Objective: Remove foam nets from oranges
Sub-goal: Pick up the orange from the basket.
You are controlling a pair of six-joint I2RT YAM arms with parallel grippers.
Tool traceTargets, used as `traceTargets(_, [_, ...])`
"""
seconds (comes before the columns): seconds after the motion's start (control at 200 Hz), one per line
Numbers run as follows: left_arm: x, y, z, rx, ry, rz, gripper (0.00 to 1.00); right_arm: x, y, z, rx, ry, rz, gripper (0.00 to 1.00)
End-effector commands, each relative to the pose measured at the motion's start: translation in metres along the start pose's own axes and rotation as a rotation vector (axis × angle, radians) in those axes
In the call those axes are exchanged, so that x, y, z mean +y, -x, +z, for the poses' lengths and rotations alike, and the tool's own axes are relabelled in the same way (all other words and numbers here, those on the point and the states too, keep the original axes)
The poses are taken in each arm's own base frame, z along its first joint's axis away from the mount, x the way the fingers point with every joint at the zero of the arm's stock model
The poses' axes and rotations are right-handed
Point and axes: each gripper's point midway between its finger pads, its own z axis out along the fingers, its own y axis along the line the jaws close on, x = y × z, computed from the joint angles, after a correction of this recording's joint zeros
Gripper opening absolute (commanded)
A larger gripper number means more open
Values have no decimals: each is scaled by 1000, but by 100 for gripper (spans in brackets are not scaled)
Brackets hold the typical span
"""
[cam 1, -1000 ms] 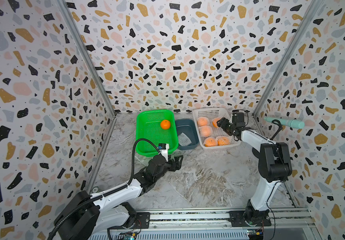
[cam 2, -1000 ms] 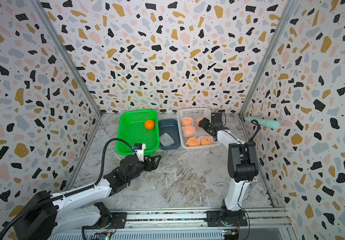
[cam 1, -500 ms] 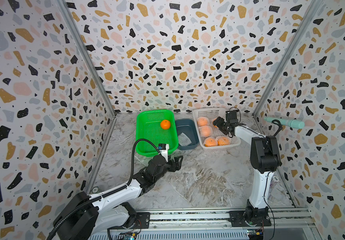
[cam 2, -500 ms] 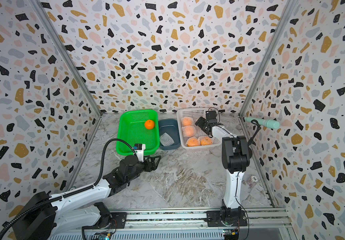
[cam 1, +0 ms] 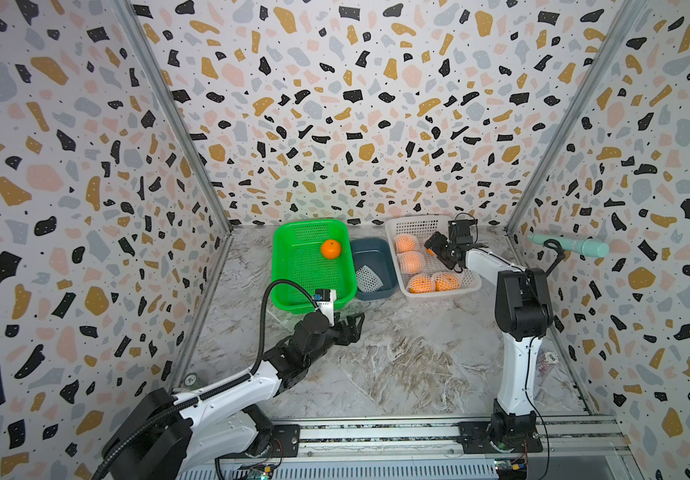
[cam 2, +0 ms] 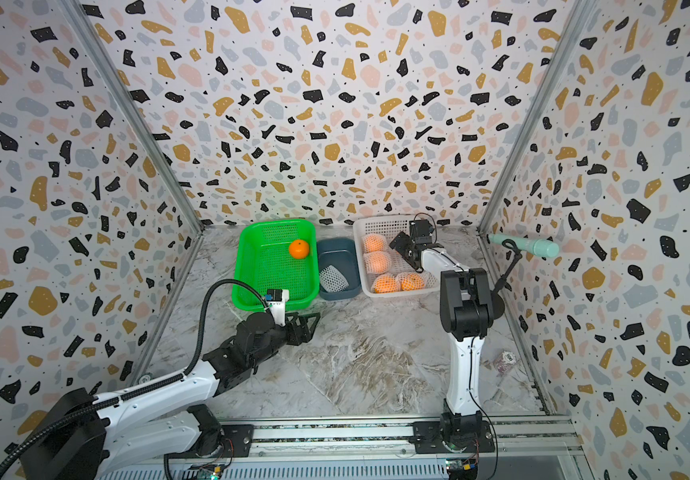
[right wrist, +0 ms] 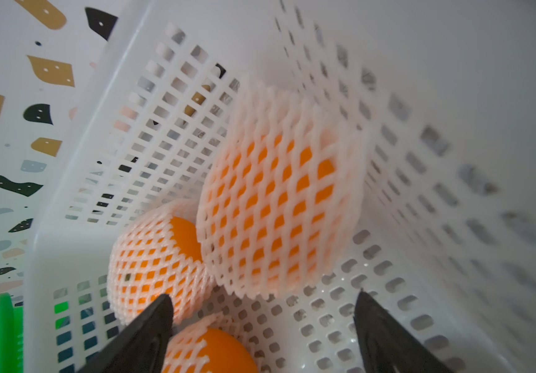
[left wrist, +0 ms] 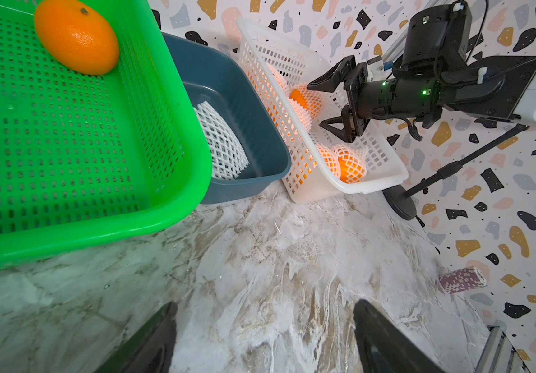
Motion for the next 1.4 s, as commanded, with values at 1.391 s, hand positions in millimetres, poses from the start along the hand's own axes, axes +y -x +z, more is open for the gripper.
traceTargets(1.391, [4, -4, -5, -10, 3, 28, 87, -2, 19, 22, -51, -69, 15, 85])
